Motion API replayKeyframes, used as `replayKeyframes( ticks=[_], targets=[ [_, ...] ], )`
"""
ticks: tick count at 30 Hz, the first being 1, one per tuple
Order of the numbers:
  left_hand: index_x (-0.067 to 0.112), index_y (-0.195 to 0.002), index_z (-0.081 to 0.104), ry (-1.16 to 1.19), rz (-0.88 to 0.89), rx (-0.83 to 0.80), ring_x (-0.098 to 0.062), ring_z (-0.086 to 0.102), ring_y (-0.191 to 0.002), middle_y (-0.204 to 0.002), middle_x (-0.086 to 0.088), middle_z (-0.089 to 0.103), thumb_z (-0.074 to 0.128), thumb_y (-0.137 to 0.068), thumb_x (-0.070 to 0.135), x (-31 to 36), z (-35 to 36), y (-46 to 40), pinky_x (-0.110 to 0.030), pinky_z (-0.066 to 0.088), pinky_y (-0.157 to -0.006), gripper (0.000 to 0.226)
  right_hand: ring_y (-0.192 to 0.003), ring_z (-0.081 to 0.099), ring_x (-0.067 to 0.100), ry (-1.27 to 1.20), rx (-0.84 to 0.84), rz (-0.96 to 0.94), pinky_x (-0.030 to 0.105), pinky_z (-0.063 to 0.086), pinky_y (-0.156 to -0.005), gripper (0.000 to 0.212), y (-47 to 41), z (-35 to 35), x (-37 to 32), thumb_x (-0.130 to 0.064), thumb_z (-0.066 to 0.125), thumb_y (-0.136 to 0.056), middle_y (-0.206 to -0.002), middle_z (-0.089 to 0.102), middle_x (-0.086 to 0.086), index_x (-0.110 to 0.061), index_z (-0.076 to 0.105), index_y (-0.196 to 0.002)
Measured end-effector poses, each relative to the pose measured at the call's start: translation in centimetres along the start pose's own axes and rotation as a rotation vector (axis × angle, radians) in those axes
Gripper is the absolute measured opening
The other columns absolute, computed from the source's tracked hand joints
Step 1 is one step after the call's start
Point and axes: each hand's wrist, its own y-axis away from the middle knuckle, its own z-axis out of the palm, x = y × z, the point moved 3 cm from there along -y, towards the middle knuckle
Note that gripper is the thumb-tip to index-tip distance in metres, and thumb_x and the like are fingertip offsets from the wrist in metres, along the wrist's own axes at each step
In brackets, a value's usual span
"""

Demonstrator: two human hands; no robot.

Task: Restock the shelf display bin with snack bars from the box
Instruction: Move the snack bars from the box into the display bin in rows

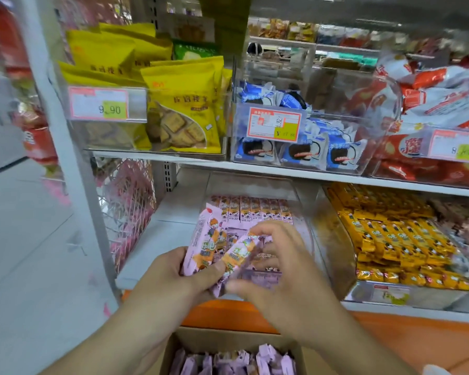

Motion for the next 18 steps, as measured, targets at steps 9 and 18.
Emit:
replayKeyframes(
  ticks=[9,18],
  targets=[
    [0.005,-0.116,0.07,0.033,-0.03,-0.062,-0.025,0.078,-0.098,-0.105,-0.009,0.08,0.075,-0.093,0.014,0.3,-1.0,-0.4,-0.037,0.063,-0.089,0.025,-0.122,0.046,-0.002,0.178,0.025,-0.109,0.019,0.044,-0.099,0.072,-2.0,1.9,0.2,-0.059,0.075,-0.07,-0.129,0.039,-0.022,-0.04,0.043,-0.132],
    [0.012,-0.112,0.071,0.032,-0.089,0.062,-0.027,0.078,-0.091,-0.089,-0.001,0.081,0.069,-0.099,0.019,0.6,-2.6,-1.6,-0.04,0.066,-0.081,0.015,-0.115,0.051,-0.005,0.125,-0.015,0.035,0.013,0.046,-0.086,0.073,-4.9,1.3,2.1,-0.034,0.098,-0.068,-0.125,0.044,-0.033,-0.049,0.051,-0.121]
  ],
)
